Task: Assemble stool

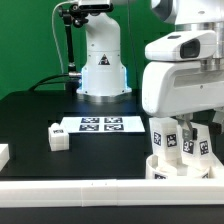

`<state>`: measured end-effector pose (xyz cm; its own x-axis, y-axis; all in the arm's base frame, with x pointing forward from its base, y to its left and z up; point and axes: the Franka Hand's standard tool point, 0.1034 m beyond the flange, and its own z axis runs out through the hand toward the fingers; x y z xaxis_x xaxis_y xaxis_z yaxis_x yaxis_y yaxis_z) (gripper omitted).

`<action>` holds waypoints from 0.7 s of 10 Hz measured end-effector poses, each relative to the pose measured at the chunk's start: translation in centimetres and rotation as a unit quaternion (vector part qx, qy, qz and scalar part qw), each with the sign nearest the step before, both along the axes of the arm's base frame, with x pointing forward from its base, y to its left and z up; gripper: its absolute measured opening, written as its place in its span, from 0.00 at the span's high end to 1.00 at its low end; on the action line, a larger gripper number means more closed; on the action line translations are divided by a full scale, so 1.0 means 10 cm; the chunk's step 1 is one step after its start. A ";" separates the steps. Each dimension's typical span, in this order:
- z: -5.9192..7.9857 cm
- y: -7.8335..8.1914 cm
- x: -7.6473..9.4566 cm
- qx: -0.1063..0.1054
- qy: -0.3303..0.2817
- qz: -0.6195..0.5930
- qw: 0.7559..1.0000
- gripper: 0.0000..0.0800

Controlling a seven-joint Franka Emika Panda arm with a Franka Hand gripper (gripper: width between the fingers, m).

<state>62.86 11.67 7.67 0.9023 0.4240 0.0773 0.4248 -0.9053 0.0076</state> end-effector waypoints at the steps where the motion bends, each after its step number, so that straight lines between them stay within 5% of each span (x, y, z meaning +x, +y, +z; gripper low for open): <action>1: 0.00 0.00 0.00 0.000 0.000 -0.001 1.000 0.58; 7: 0.00 -0.01 0.00 0.010 0.004 -0.123 0.992 0.57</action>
Offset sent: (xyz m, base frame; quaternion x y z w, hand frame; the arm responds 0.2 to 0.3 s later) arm 0.0000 0.0000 0.0000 0.0000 0.0000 0.0000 1.0000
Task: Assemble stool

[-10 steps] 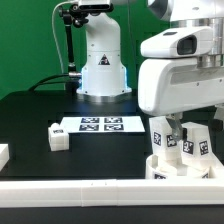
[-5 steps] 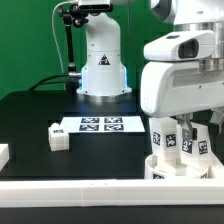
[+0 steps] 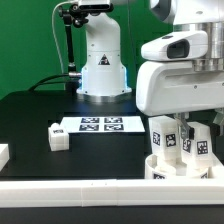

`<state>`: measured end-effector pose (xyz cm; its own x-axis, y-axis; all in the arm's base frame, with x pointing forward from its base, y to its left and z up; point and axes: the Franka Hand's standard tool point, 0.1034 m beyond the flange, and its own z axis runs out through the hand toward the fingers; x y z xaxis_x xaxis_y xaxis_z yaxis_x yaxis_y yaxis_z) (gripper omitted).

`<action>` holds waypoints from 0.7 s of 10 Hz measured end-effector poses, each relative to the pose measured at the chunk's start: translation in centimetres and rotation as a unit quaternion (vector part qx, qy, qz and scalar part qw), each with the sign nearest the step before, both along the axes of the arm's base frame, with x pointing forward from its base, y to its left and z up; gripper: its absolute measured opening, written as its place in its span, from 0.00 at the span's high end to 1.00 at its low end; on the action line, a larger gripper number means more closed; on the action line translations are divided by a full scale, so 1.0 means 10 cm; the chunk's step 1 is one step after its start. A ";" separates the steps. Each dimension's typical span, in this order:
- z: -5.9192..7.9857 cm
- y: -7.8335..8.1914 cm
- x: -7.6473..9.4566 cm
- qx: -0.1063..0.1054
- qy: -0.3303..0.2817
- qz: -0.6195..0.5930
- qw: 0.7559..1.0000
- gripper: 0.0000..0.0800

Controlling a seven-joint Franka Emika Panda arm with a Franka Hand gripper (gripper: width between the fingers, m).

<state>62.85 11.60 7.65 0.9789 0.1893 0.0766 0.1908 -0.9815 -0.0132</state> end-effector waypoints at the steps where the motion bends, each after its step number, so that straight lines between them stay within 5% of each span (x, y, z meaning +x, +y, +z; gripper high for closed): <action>1: 0.00 0.00 0.00 0.003 0.001 -0.036 0.999 0.57; 4: -0.01 -0.03 0.01 0.033 0.001 -0.226 0.974 0.57; 7: -0.01 -0.08 0.01 0.040 0.005 -0.355 0.934 0.57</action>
Offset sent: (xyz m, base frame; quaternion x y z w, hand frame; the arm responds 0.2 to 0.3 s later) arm -0.0097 0.0044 -0.0038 0.0289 0.0151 0.3734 0.9271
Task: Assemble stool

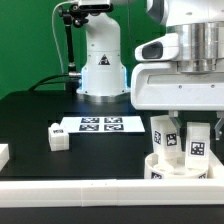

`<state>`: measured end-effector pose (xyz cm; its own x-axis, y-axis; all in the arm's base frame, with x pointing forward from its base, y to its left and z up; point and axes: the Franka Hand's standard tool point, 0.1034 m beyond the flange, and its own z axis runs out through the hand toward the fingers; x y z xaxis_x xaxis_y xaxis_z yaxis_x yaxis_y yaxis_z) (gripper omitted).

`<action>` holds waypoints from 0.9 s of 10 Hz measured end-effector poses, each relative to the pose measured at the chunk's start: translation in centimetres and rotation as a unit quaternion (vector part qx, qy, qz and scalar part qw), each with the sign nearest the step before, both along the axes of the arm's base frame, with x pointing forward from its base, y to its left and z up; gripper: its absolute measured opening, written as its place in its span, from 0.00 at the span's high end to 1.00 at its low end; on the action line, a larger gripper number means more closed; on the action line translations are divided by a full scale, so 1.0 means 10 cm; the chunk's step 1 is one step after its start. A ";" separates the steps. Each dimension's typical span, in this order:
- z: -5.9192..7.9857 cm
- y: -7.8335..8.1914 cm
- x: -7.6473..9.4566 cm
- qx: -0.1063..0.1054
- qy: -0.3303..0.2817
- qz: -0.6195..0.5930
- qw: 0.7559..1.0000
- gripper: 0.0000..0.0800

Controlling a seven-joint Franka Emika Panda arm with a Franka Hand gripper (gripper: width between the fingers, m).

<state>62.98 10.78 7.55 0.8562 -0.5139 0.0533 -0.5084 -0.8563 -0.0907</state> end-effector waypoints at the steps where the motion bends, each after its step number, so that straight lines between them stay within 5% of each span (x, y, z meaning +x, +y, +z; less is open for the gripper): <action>1: 0.00 -0.01 0.00 0.002 0.001 -0.018 1.000 0.57; 9: 0.00 0.00 0.00 0.036 0.016 -0.267 0.963 0.57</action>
Offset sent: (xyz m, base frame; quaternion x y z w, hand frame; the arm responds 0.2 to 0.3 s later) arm 0.0000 0.0000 0.0000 0.0000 0.0000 0.1938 0.9810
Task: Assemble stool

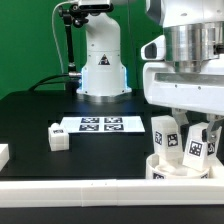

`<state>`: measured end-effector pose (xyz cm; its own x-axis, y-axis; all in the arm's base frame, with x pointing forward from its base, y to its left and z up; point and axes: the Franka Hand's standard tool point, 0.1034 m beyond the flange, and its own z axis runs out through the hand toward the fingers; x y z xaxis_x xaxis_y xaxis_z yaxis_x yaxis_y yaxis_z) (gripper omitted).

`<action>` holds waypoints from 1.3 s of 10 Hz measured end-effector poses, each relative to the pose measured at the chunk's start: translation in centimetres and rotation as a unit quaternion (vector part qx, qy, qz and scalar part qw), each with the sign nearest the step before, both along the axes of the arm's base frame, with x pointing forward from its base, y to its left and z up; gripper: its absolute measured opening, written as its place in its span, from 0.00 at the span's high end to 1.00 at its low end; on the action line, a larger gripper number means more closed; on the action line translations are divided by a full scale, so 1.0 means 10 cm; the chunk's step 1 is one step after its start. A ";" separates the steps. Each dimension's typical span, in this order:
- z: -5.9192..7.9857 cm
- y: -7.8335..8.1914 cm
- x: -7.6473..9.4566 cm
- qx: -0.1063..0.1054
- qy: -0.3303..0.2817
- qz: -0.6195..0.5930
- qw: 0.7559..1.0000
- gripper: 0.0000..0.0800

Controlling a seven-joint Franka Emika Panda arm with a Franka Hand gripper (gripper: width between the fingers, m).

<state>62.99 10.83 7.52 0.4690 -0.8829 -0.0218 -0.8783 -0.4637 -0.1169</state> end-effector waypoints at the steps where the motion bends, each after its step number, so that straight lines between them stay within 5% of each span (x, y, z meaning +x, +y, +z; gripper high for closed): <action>1: 0.00 0.00 0.00 0.005 0.002 -0.033 0.999 0.57; 9: -0.01 0.02 0.00 0.053 0.016 -0.297 0.953 0.57; 13: 0.00 0.01 0.00 0.074 0.028 -0.423 0.903 0.57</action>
Offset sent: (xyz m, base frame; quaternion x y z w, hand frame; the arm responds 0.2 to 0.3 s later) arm -0.0077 -0.0027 -0.0017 0.0116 0.0045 0.2686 0.9632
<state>63.02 10.89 7.49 -0.3769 -0.9101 -0.1724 -0.9174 0.3925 -0.0662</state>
